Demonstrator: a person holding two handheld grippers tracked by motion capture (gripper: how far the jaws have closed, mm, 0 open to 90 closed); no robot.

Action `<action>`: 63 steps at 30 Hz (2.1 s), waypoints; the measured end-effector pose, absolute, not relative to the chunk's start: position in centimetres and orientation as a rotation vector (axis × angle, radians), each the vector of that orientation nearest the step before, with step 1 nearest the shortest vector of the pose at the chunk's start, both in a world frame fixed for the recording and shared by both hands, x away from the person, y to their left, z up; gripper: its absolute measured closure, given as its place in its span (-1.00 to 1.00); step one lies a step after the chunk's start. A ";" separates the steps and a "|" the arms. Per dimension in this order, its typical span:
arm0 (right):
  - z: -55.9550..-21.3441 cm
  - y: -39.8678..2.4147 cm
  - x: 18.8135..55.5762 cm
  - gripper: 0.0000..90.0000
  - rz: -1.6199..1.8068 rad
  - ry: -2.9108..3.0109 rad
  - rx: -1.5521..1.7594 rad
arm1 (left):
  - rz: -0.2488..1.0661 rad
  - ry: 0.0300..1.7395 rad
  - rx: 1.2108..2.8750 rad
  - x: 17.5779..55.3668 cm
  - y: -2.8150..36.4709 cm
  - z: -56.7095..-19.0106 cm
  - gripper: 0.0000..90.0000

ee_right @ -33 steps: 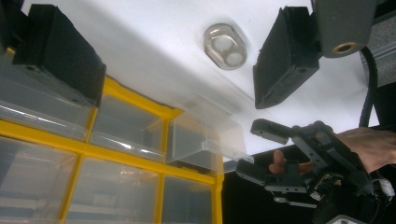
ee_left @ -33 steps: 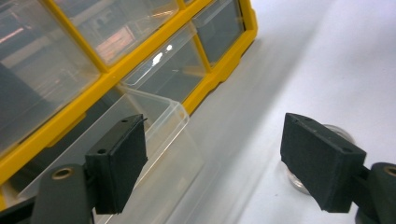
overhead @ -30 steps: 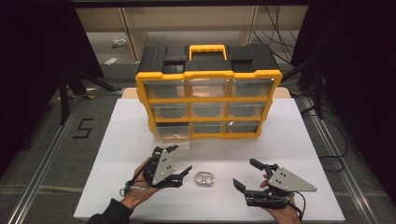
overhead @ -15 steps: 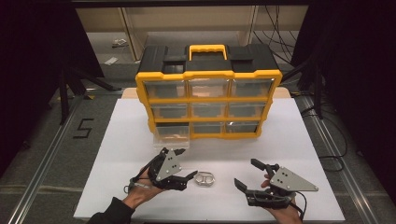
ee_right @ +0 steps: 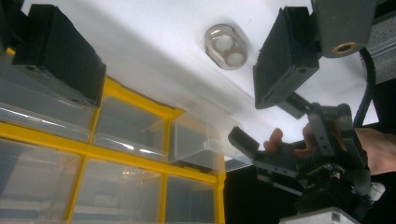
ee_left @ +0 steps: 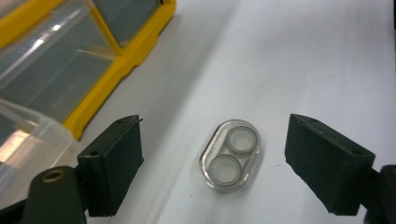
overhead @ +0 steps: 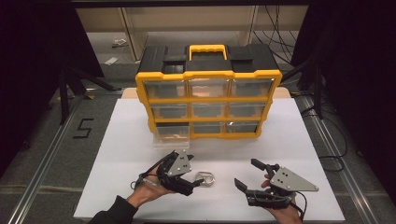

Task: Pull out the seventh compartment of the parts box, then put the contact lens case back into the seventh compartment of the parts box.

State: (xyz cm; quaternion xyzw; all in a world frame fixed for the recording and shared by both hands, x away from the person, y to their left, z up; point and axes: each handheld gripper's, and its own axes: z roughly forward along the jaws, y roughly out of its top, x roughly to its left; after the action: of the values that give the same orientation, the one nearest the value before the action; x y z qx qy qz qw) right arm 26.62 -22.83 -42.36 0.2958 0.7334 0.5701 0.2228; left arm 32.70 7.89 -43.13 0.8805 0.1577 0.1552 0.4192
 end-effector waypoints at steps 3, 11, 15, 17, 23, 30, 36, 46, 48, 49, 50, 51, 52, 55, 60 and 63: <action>-42.4 -22.8 26.6 -0.60 1.578 2.023 0.816 | 0.337 0.392 2.226 33.1 7.5 -43.2 -0.59; -42.4 -22.8 26.7 -0.60 1.579 2.024 0.812 | 0.303 0.384 2.295 33.6 6.5 -43.7 -0.58; -42.4 -22.8 26.7 -0.60 1.581 2.025 0.813 | 0.283 0.385 2.350 33.8 6.0 -44.2 -0.58; -42.4 -22.7 26.7 -0.60 1.579 2.028 0.811 | 0.275 0.377 2.375 33.9 5.8 -44.3 -0.58; -42.4 -22.5 26.8 -0.60 1.580 2.037 0.802 | 0.245 0.379 2.413 34.3 5.3 -44.7 -0.58; -42.3 -22.2 26.7 -0.60 1.574 2.042 0.791 | 0.196 0.341 2.494 34.9 4.4 -45.5 -0.58; -42.4 -22.3 26.8 -0.60 1.579 2.035 0.798 | 0.180 0.319 2.525 35.3 3.8 -45.9 -0.57; -42.4 -22.3 26.8 -0.60 1.575 2.040 0.794 | 0.127 0.321 2.558 36.4 3.0 -46.6 -0.56; -42.4 -22.3 26.7 -0.60 1.574 2.040 0.792 | 0.108 0.325 2.567 36.5 2.8 -46.7 -0.55; -42.4 -22.3 26.7 -0.60 1.575 2.040 0.792 | 0.103 0.318 2.580 36.6 2.7 -46.8 -0.54; -42.4 -22.3 26.7 -0.60 1.575 2.039 0.792 | 0.092 0.309 2.592 36.7 2.5 -47.0 -0.53; -42.4 -22.3 26.7 -0.60 1.575 2.038 0.794 | 0.092 0.309 2.592 36.7 2.5 -47.0 -0.51; -42.4 -22.3 26.7 -0.60 1.575 2.038 0.794 | 0.101 0.281 2.622 36.9 2.5 -47.0 -0.51; -42.4 -22.3 26.7 -0.60 1.576 2.039 0.797 | 0.089 0.283 2.638 37.0 2.4 -47.1 -0.44; -42.4 -22.3 26.8 -0.60 1.574 2.041 0.796 | 0.042 0.353 2.613 37.3 2.5 -47.4 -0.38; -42.4 -22.3 26.8 -0.59 1.575 2.039 0.798 | 0.052 0.322 2.643 37.6 2.6 -47.1 -0.34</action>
State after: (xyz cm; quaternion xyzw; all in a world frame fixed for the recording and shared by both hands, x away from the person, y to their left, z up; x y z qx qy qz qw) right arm 26.77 -22.30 -42.41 0.2887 0.7375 0.5694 0.2202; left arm 37.58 2.60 -47.15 0.9642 0.1174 0.0191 0.2369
